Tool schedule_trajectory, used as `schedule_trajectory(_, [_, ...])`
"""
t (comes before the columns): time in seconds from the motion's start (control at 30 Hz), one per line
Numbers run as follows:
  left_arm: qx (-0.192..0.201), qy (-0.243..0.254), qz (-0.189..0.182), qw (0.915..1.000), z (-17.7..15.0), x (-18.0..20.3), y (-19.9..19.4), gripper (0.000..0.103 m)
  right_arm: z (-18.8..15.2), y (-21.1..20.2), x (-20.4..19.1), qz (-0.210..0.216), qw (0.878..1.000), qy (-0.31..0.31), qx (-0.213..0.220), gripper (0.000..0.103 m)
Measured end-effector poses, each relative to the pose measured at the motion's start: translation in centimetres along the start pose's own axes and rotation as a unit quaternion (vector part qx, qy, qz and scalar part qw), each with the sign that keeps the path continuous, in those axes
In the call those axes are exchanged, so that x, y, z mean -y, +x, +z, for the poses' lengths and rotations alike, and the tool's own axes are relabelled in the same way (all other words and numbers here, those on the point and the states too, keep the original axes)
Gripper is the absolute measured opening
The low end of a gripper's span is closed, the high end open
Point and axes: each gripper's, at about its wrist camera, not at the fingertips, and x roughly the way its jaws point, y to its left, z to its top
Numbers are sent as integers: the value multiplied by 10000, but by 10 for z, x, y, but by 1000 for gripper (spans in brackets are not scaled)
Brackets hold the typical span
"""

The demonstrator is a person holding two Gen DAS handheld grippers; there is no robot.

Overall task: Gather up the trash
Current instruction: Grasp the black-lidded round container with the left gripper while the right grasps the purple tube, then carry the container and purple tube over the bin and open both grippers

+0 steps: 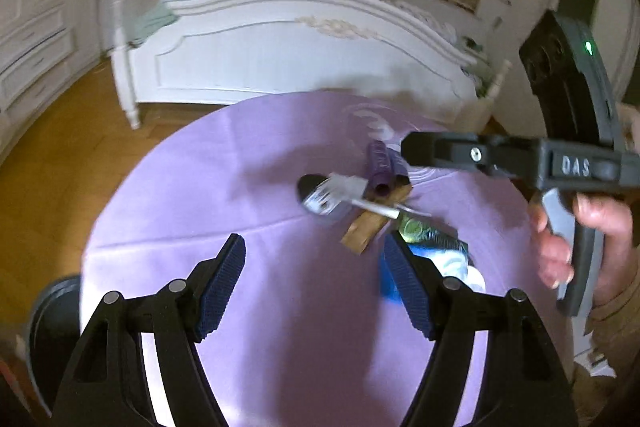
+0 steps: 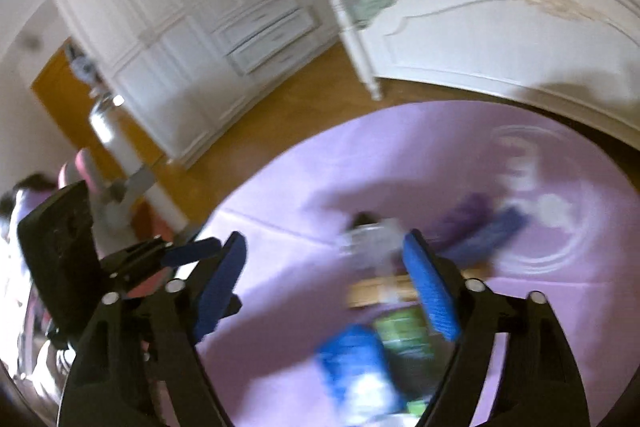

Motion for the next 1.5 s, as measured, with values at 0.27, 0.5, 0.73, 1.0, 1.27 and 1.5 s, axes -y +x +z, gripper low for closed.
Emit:
schedule_trajectory(0.27, [-481, 665, 164, 9965, 16, 7, 56, 71, 8, 28, 62, -546, 9972, 302, -408, 64])
schedule_trajectory(0.5, [-717, 1159, 170, 9905, 22, 10, 85, 61, 10, 62, 61, -706, 9951, -8, -687, 55])
schedule_trajectory(0.73, [-574, 1255, 171, 9903, 20, 12, 92, 54, 11, 80, 56, -695, 9932, -359, -862, 37])
schedule_trajectory(1.0, [-314, 809, 32, 9962, 15, -2, 74, 54, 12, 65, 56, -414, 9980, -43, -471, 27])
schedule_trajectory(1.27, [167, 339, -43, 9993, 0, -9, 16, 54, 7, 28, 44, -43, 9998, 188, -70, 26])
schedule_trajectory(1.5, [539, -55, 113, 9985, -24, -29, -42, 54, 4, 6, 5, 258, 9996, 53, 86, 26])
